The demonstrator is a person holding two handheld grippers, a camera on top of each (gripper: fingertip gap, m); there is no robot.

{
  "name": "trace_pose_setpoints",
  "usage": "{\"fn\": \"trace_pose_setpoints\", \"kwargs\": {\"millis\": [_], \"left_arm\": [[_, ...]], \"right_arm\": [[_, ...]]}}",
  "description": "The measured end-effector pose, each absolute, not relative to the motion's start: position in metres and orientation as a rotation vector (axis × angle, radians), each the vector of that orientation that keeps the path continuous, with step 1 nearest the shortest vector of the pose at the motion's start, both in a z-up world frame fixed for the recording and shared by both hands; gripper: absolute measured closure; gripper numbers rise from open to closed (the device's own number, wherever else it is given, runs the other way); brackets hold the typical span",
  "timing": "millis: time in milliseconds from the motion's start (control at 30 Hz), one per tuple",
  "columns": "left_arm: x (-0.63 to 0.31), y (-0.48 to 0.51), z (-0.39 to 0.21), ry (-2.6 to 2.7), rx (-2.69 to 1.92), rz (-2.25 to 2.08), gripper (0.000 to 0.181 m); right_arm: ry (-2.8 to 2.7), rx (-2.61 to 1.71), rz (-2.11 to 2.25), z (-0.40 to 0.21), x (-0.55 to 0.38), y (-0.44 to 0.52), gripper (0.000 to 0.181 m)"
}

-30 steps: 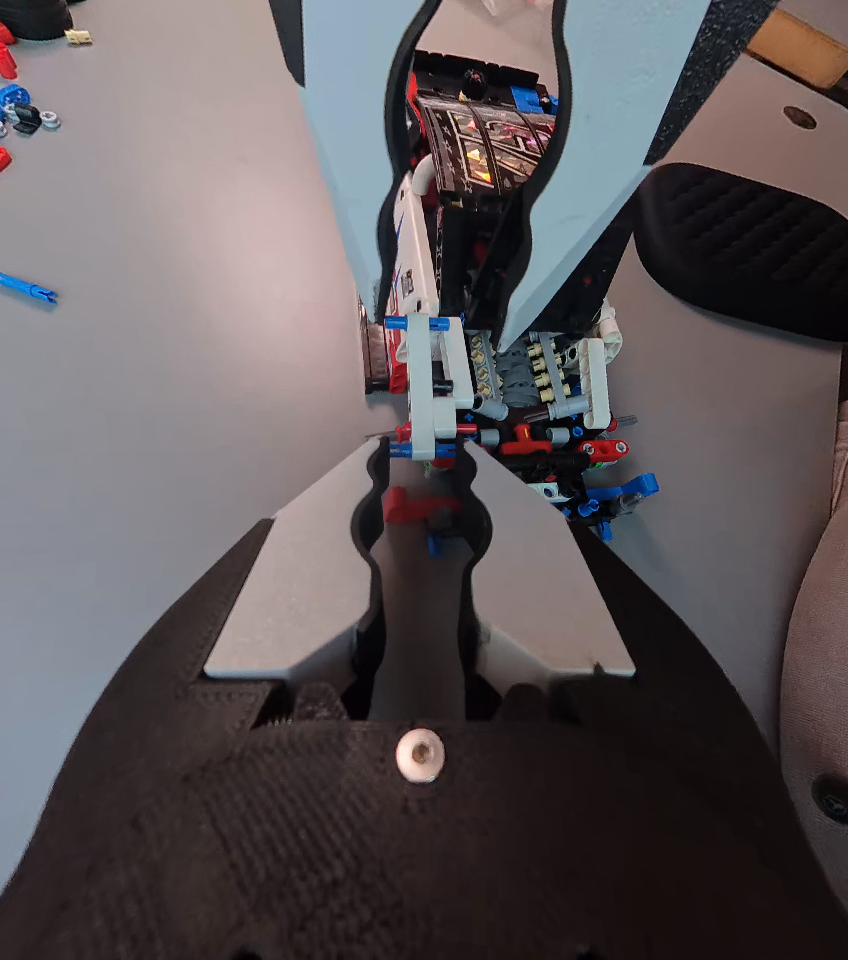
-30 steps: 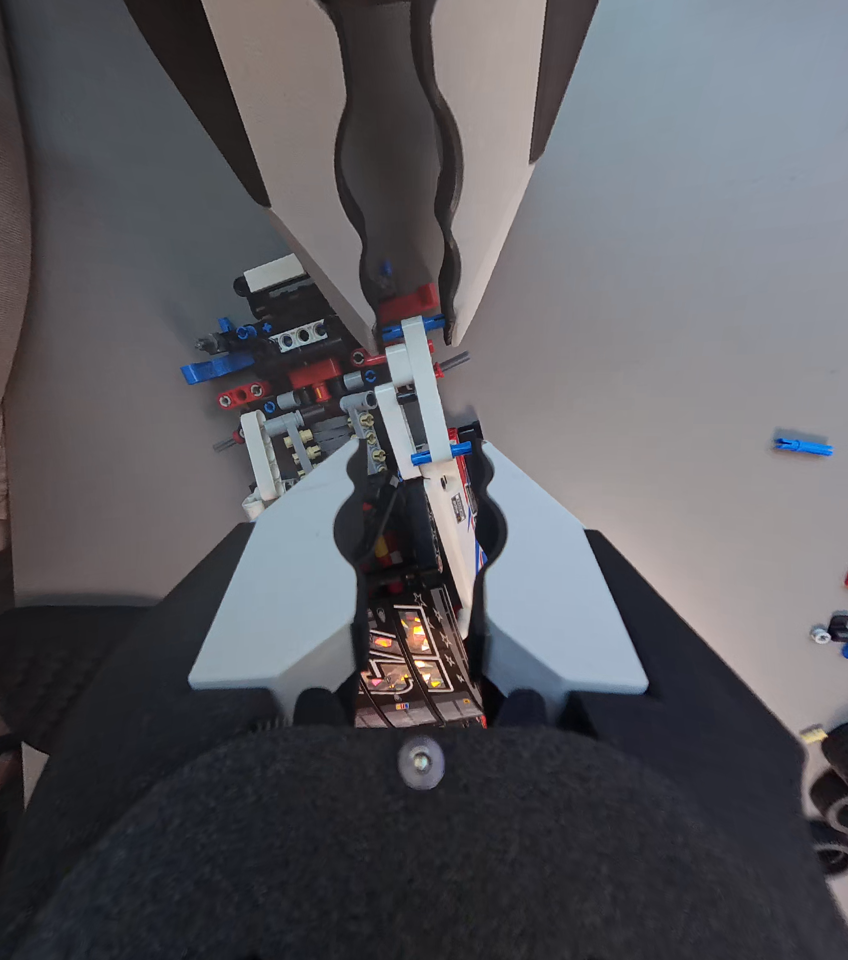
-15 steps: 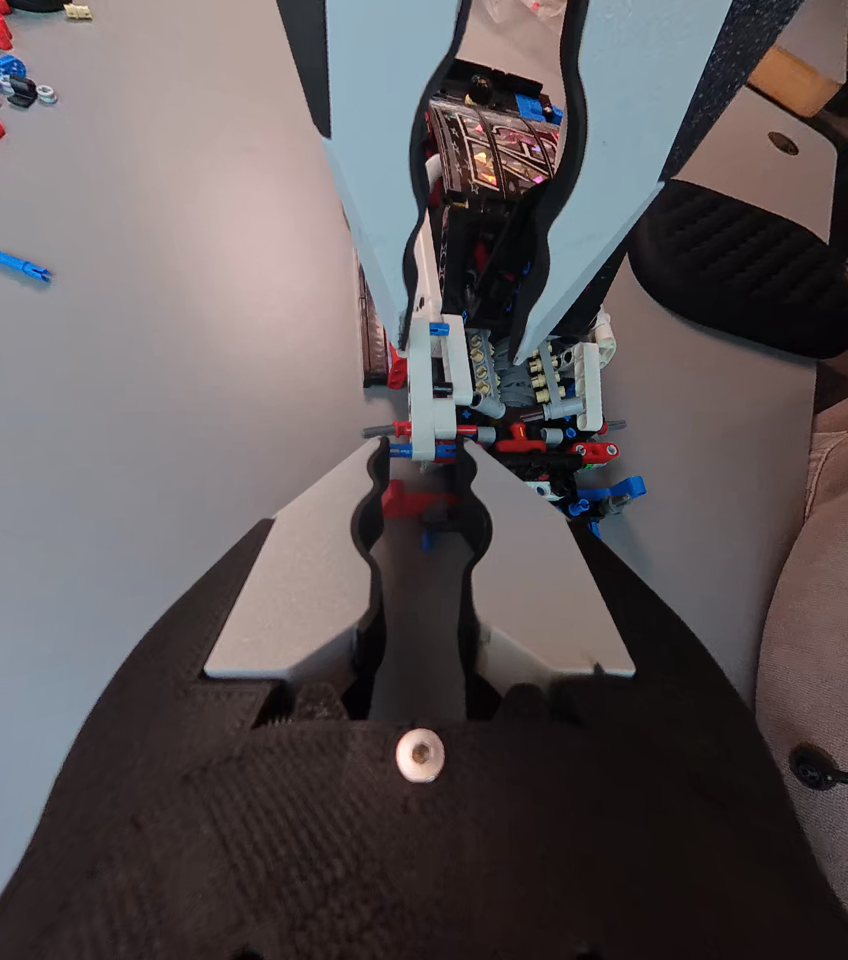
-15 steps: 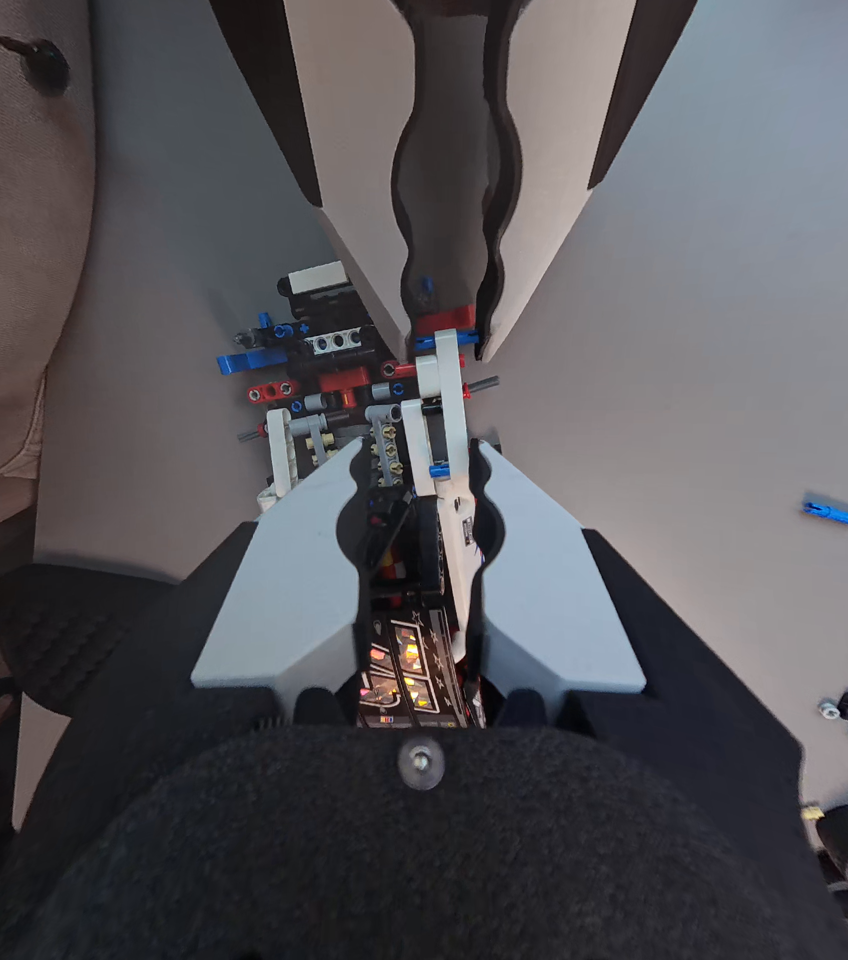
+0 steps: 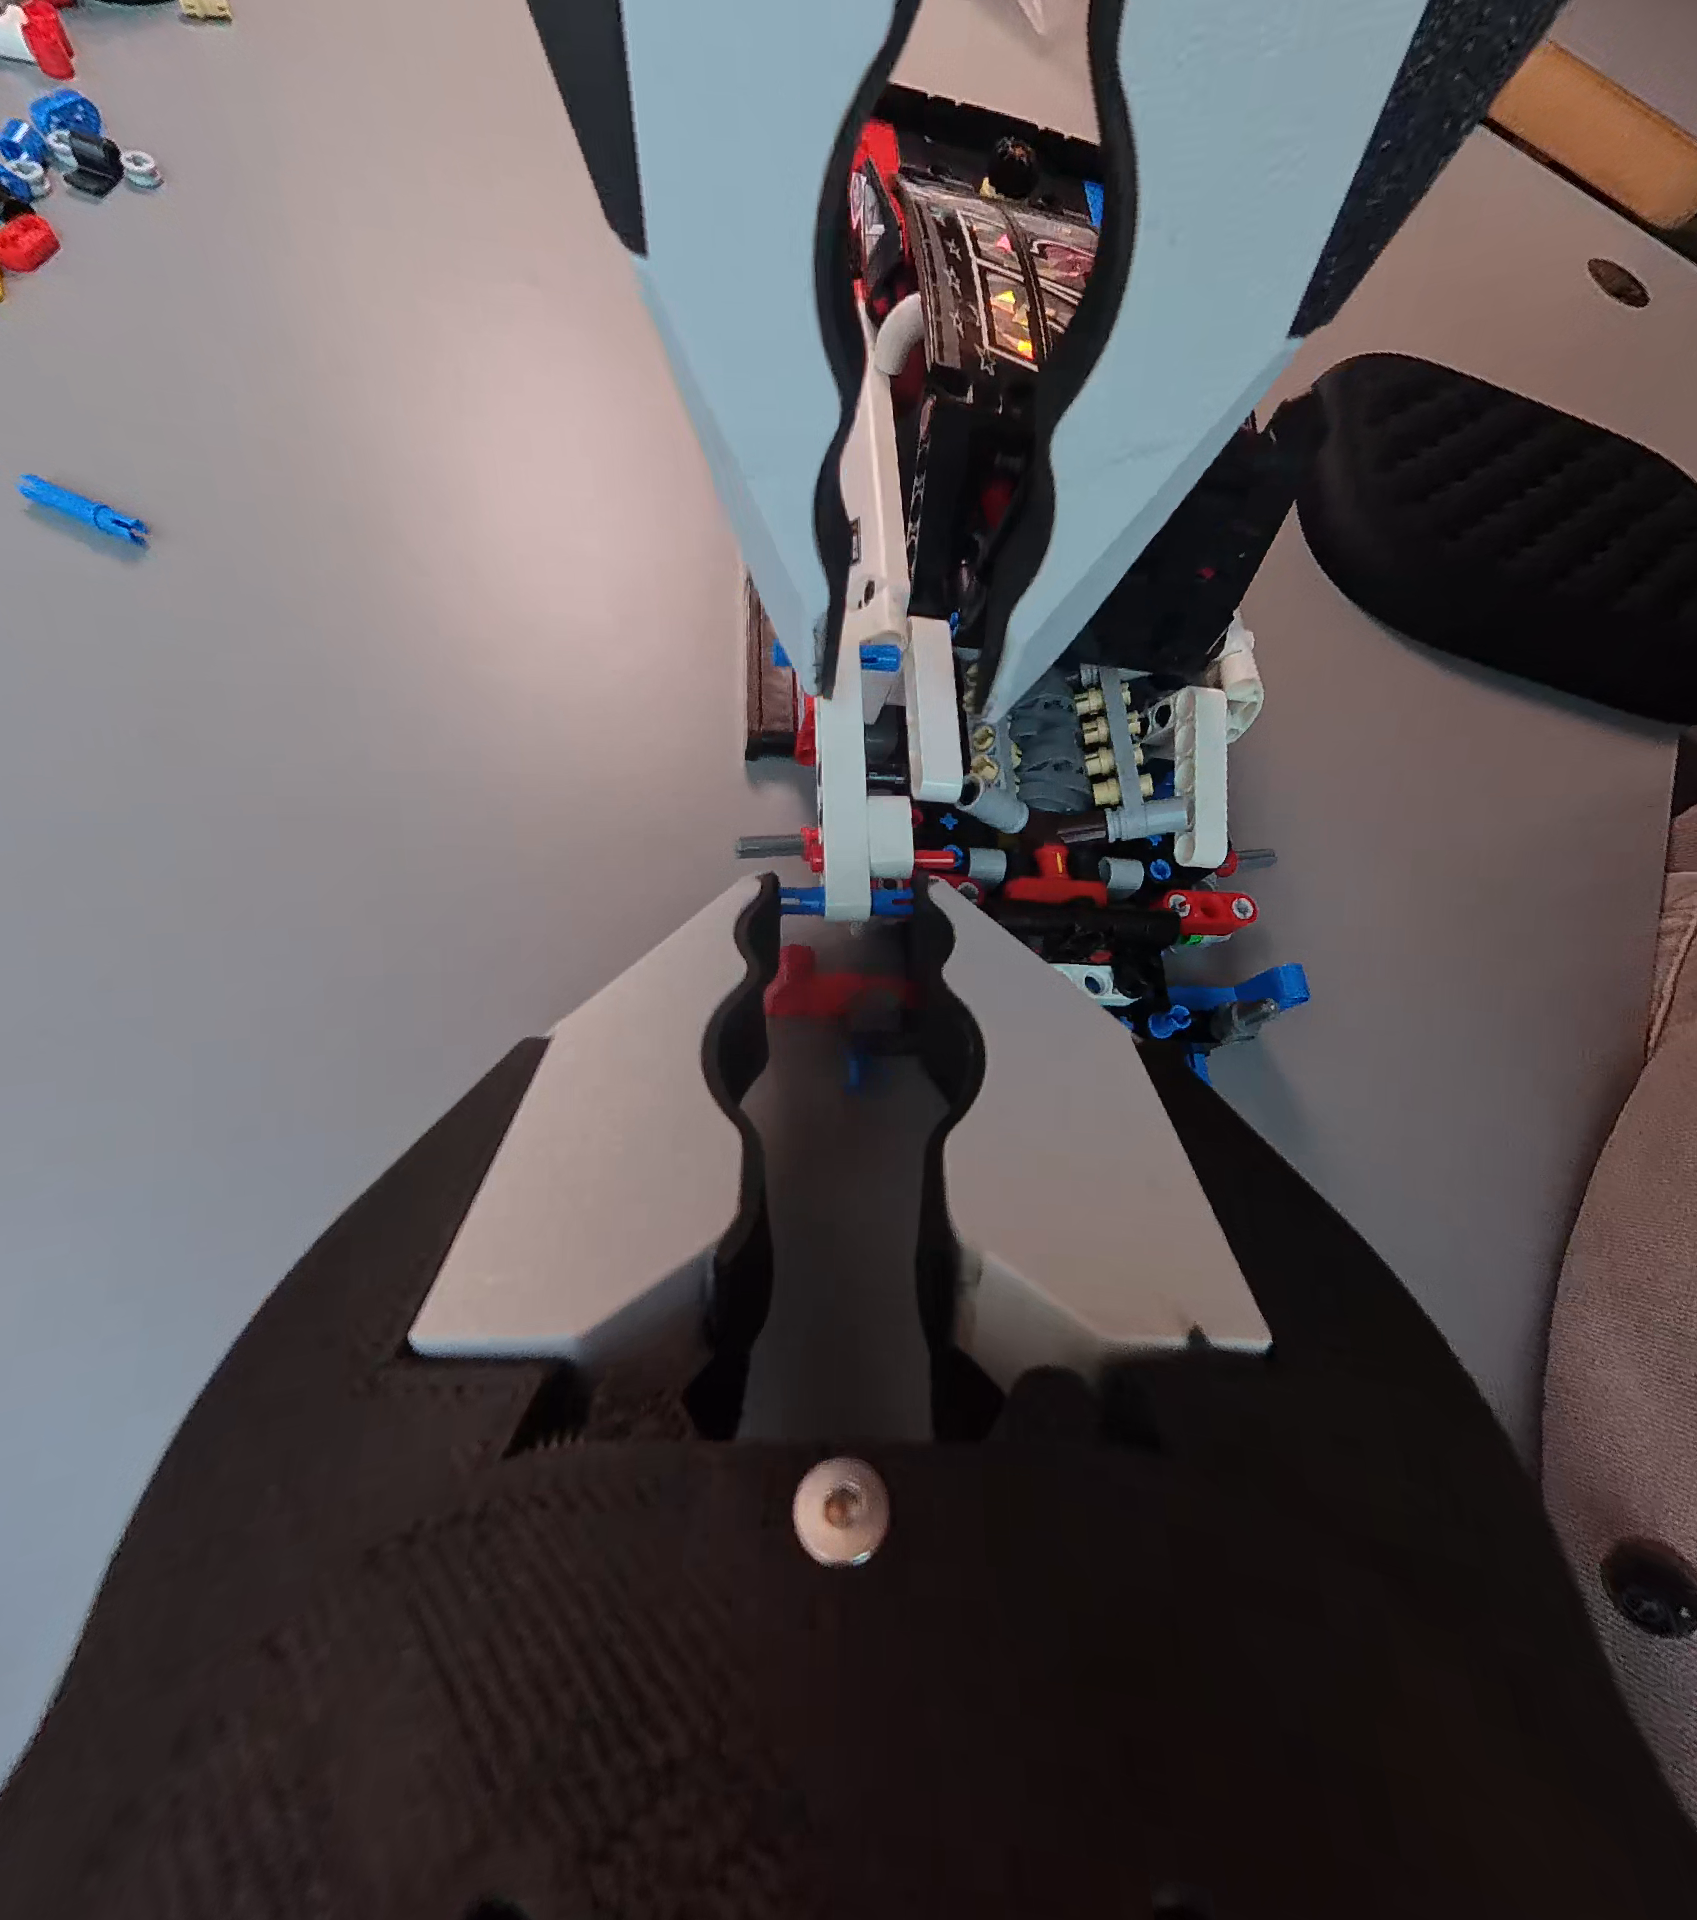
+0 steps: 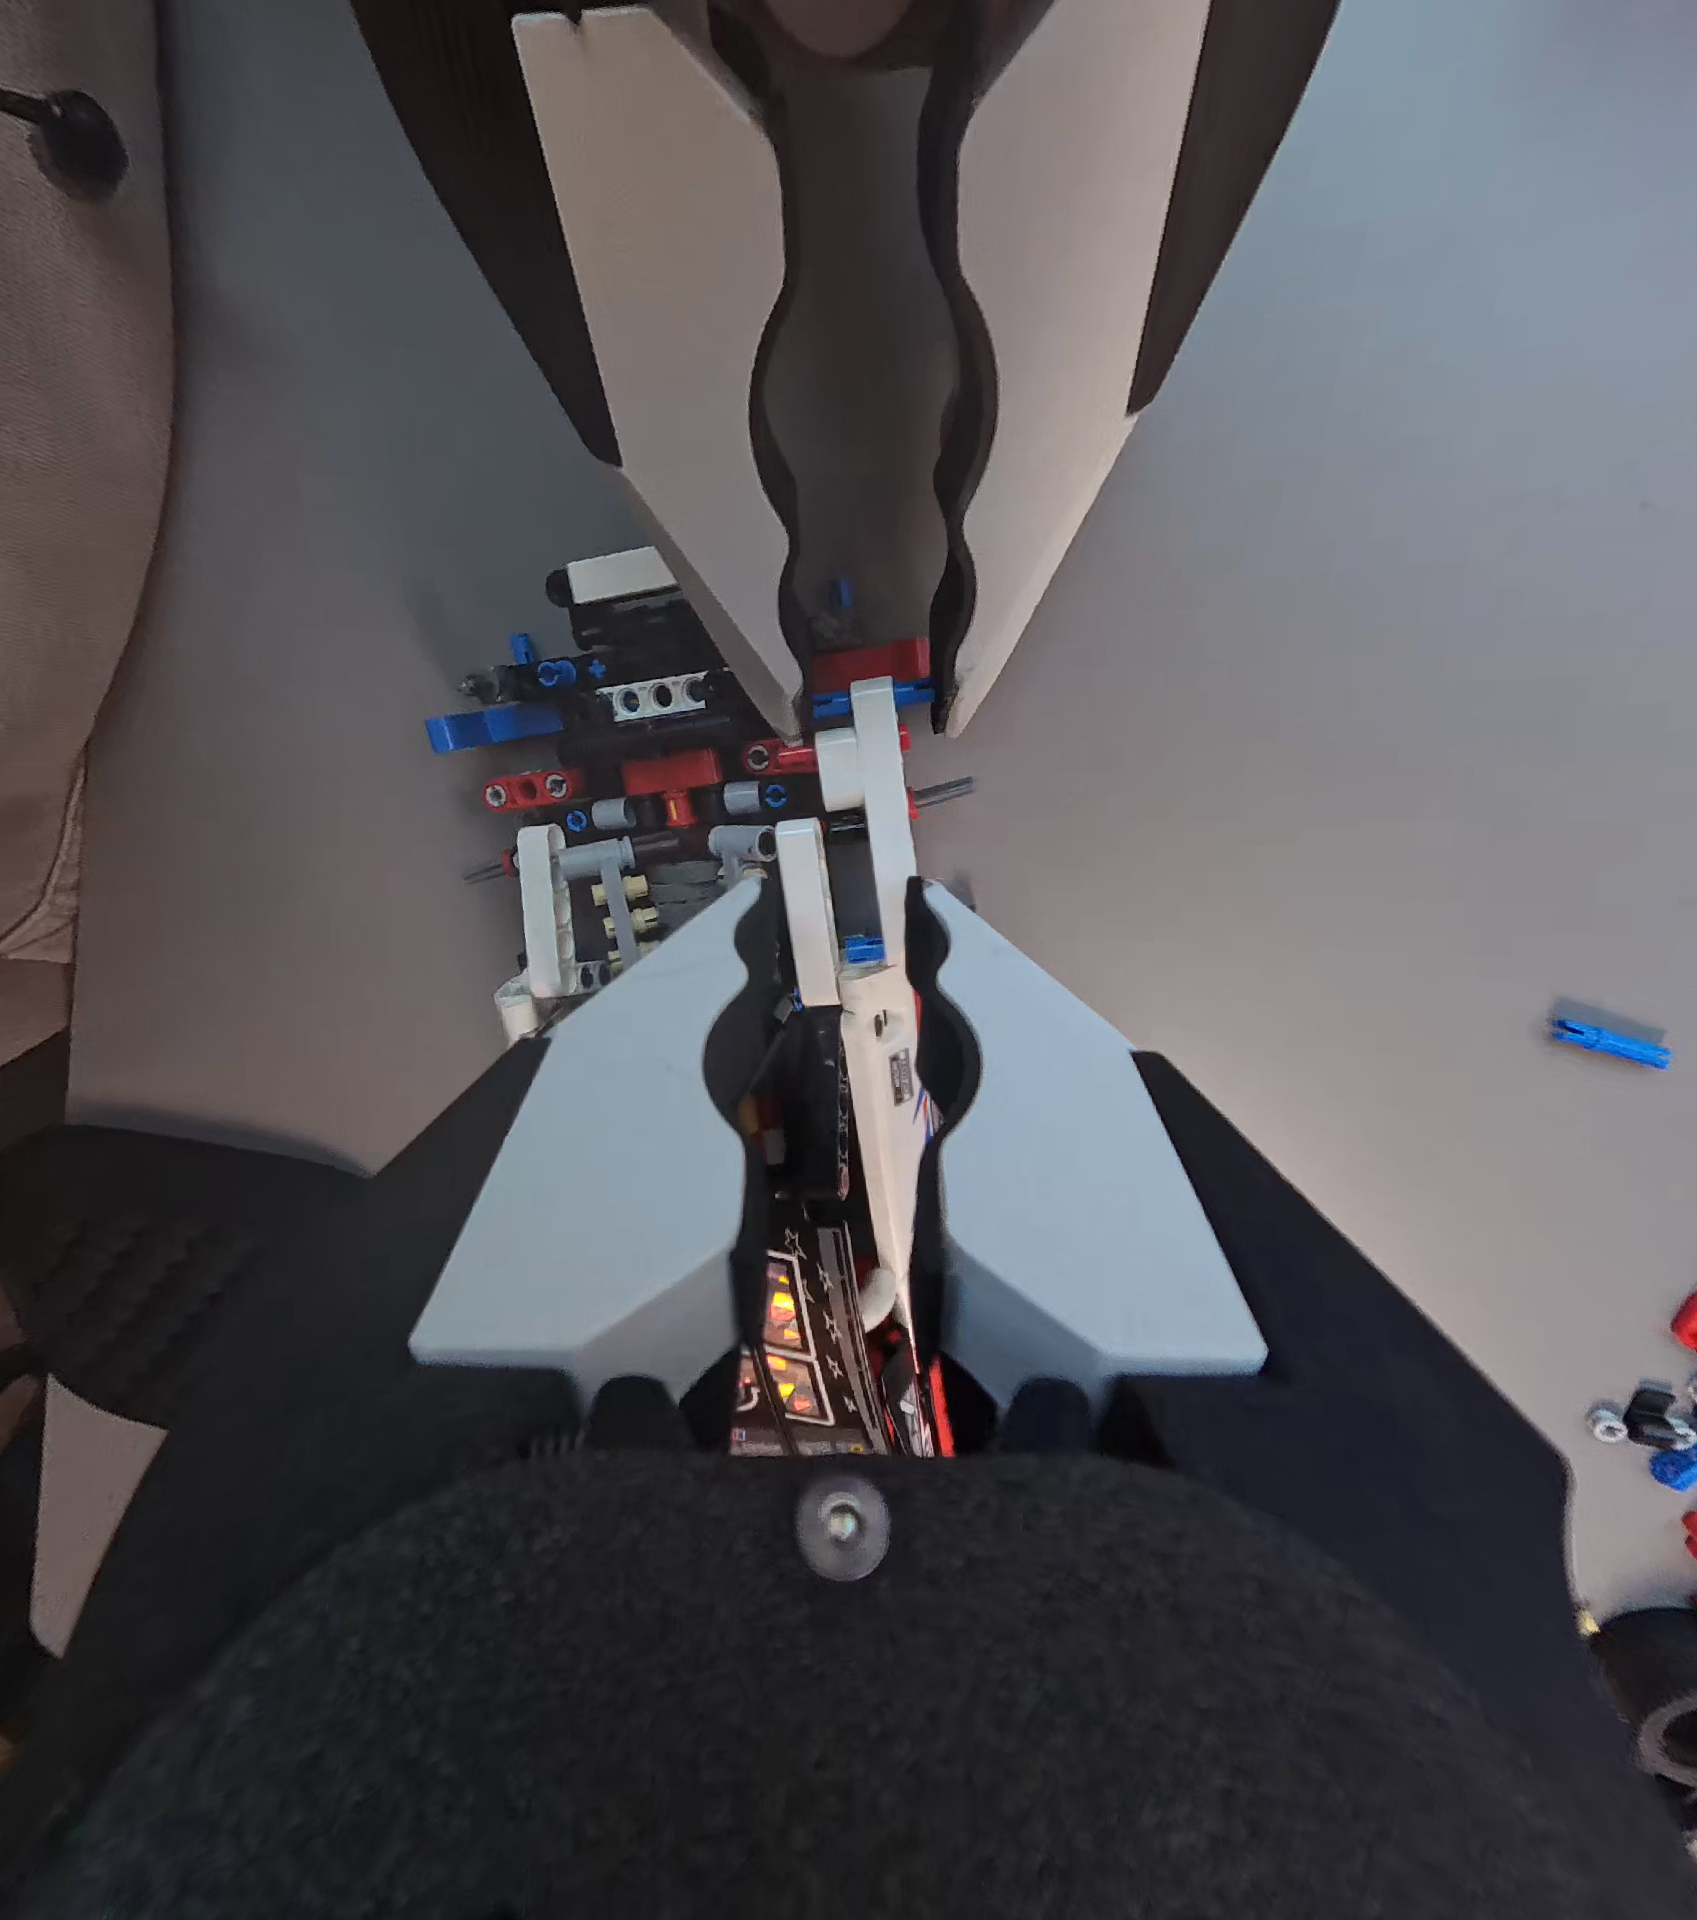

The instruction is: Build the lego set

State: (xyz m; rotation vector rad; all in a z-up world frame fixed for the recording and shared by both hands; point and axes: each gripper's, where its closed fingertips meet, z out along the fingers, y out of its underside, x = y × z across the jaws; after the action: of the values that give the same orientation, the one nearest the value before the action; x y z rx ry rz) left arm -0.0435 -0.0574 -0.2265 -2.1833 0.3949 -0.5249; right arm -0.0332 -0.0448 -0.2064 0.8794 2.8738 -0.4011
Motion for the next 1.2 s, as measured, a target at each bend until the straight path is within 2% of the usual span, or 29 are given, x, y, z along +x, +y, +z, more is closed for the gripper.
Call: {"fn": "trace_pose_setpoints", "kwargs": {"millis": [300, 533, 867, 1200], "left_arm": [[-0.040, -0.058, -0.225, 0.414, -2.171, -0.546, 0.158], [-0.033, -0.063, -0.222, 0.411, -2.167, -0.579, 0.158], [-0.027, -0.068, -0.223, 0.422, -2.167, -0.542, 0.158], [-0.023, -0.071, -0.224, 0.451, -2.175, -0.550, 0.158]], "right_arm": [[2.943, 0.748, -0.355, -0.214, -0.027, -0.041, 0.156], [2.899, 0.599, -0.359, -0.211, -0.020, -0.047, 0.144], [2.891, 0.472, -0.328, -0.223, -0.011, -0.049, 0.156], [2.878, 0.445, -0.376, -0.223, -0.009, -0.048, 0.158]]}}
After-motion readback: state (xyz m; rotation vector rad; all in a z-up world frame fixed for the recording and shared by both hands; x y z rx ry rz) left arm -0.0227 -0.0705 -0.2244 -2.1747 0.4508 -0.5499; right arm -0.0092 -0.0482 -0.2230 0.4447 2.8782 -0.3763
